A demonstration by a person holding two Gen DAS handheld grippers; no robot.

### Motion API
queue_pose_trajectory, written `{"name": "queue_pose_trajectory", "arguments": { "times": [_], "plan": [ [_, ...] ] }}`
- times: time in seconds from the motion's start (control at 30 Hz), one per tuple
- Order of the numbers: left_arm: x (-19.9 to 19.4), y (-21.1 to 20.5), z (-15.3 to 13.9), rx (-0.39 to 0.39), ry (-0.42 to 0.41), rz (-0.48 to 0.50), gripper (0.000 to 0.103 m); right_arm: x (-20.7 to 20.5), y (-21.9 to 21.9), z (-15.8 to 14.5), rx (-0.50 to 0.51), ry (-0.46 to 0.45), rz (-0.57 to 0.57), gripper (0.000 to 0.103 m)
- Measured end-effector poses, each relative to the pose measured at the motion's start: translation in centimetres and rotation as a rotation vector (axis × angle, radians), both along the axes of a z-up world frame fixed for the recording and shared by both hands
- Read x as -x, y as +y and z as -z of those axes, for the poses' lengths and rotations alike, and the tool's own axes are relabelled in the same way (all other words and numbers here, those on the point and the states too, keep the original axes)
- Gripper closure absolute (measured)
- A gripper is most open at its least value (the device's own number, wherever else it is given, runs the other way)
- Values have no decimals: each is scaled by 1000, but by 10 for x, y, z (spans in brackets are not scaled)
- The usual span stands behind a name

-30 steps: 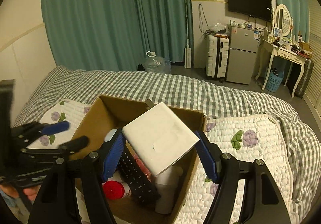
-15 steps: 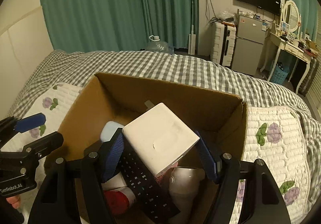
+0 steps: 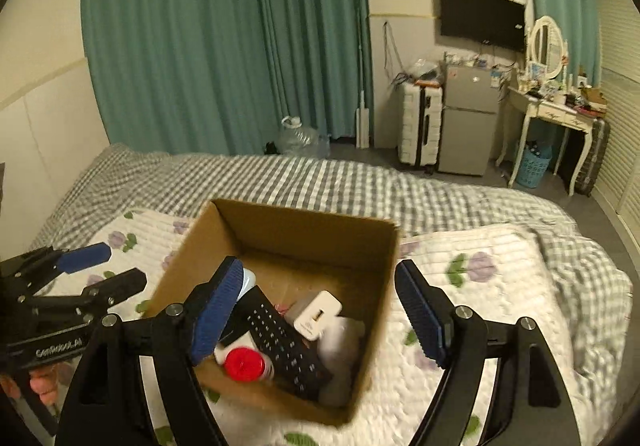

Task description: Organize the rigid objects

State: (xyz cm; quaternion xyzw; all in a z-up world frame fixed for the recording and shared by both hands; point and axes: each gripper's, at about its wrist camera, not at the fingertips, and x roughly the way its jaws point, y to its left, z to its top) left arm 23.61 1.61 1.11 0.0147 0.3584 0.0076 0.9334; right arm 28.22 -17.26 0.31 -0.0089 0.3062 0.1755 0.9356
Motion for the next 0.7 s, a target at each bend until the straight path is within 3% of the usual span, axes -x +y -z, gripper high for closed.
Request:
{"name": "queue_pose_trajectory", "arguments": {
  "times": [0.3, 0.4, 0.57, 0.7],
  "plan": [
    [70, -28, -95, -7, -187, 45, 31, 81, -29, -90, 33, -119, 55, 19],
    [104, -29, -116, -7, -310, -5, 27, 111, -31, -114, 33, -162, 62, 14],
    [140, -29, -119, 8, -353, -17, 25, 157, -32, -130, 11, -207, 85, 0],
    [162, -28, -104, 26, -384, -17, 25, 184, -25, -118, 15, -208, 78, 0]
  ]
}}
